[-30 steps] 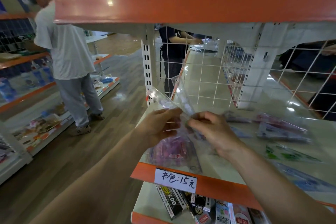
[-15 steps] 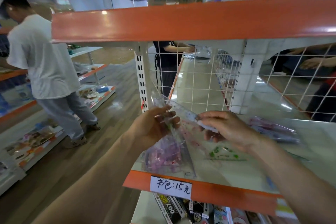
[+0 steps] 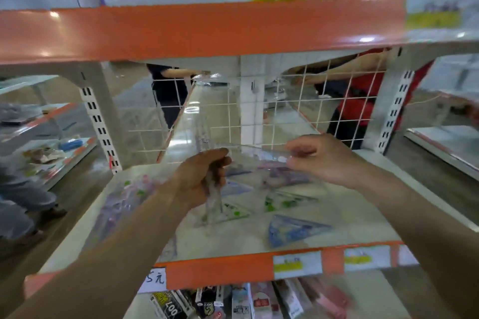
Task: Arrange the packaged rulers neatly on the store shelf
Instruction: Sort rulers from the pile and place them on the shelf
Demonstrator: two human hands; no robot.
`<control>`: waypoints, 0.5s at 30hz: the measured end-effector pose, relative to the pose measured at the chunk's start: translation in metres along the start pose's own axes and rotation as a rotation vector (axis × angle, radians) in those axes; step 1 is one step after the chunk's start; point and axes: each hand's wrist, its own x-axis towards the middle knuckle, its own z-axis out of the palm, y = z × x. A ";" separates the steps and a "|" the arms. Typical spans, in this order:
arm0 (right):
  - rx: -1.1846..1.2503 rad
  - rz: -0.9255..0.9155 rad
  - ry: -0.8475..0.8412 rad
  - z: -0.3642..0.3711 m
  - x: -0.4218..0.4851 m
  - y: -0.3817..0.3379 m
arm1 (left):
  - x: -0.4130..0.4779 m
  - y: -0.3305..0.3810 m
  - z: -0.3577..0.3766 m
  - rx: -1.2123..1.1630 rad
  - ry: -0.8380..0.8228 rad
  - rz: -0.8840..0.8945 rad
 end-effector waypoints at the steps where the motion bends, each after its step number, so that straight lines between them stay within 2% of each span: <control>1: -0.087 -0.020 0.010 -0.008 -0.002 0.009 | 0.003 -0.005 0.017 -0.002 -0.004 -0.012; 4: -0.330 -0.078 0.016 -0.035 -0.008 0.034 | 0.012 -0.021 0.072 0.018 -0.026 -0.026; 7: -0.359 -0.084 -0.040 -0.065 -0.006 0.067 | 0.022 -0.037 0.122 0.041 -0.074 -0.036; 10: -0.263 -0.046 -0.048 -0.091 0.001 0.114 | 0.036 -0.051 0.162 0.033 -0.111 -0.101; 13: -0.092 0.048 -0.074 -0.115 0.006 0.158 | 0.044 -0.062 0.188 0.080 -0.043 -0.149; 15: -0.076 0.082 -0.119 -0.123 0.014 0.187 | 0.045 -0.067 0.201 0.097 -0.024 -0.184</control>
